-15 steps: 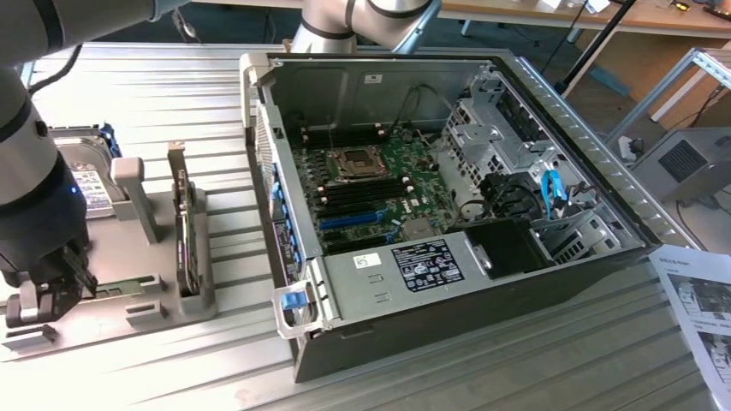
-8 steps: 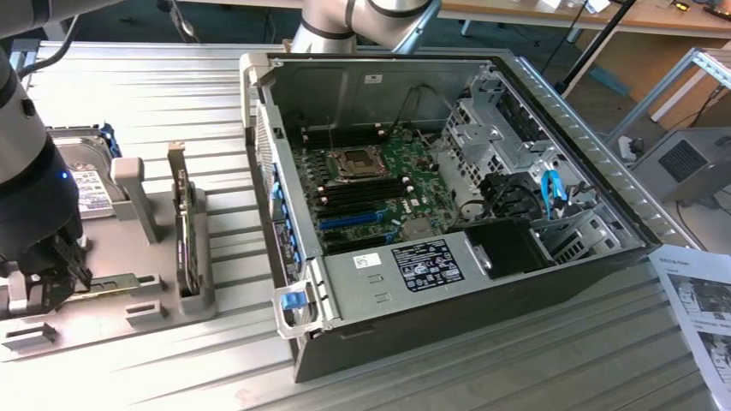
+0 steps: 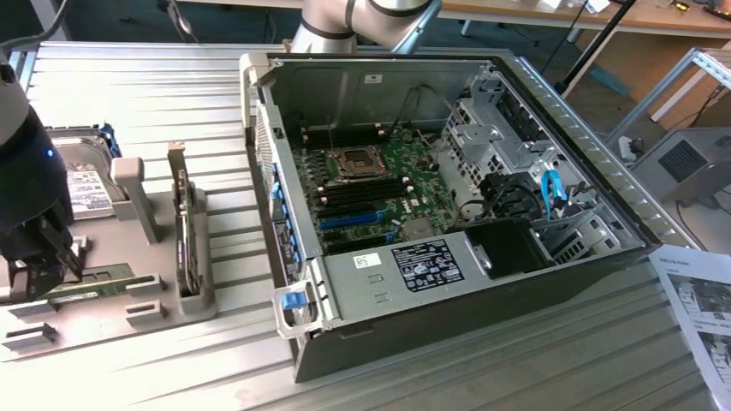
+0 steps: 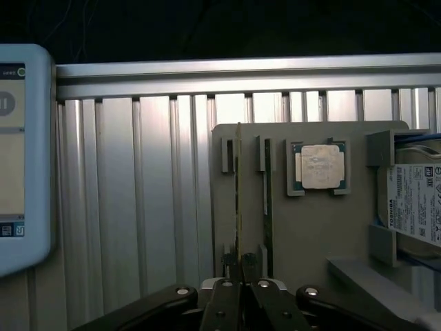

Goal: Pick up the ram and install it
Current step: 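Pick up the ram and move it above insertion slot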

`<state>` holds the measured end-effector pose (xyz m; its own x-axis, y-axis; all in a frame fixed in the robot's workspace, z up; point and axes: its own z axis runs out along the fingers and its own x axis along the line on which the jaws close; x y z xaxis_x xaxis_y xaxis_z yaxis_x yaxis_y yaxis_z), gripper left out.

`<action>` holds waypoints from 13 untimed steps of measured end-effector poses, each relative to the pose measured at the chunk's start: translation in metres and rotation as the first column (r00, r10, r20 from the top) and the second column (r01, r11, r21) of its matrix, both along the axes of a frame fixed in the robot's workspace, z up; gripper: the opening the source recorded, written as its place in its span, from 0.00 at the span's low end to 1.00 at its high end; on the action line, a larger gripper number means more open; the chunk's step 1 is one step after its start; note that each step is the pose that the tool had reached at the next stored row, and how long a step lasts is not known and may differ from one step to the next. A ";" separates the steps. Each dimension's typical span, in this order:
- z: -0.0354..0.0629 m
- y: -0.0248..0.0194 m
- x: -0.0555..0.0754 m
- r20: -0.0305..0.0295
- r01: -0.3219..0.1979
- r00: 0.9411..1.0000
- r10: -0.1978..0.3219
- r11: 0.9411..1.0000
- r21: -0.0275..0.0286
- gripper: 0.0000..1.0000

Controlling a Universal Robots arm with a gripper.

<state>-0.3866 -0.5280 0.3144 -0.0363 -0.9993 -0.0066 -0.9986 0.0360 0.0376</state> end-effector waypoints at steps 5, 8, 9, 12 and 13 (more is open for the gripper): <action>0.0133 0.0000 0.000 0.000 0.000 1.000 0.000 1.000 0.000 0.12; 0.0211 0.0000 0.000 0.000 0.000 1.000 0.000 1.000 0.000 0.12; 0.0241 0.0000 0.000 0.000 0.000 1.000 0.000 1.000 0.000 0.12; 0.0318 0.0000 0.000 0.000 0.000 1.000 0.000 1.000 0.000 0.12; 0.0340 0.0000 0.000 0.000 0.000 1.000 0.000 1.000 0.000 0.12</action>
<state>-0.3866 -0.5280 0.3485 -0.0363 -0.9993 -0.0066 -0.9986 0.0360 0.0376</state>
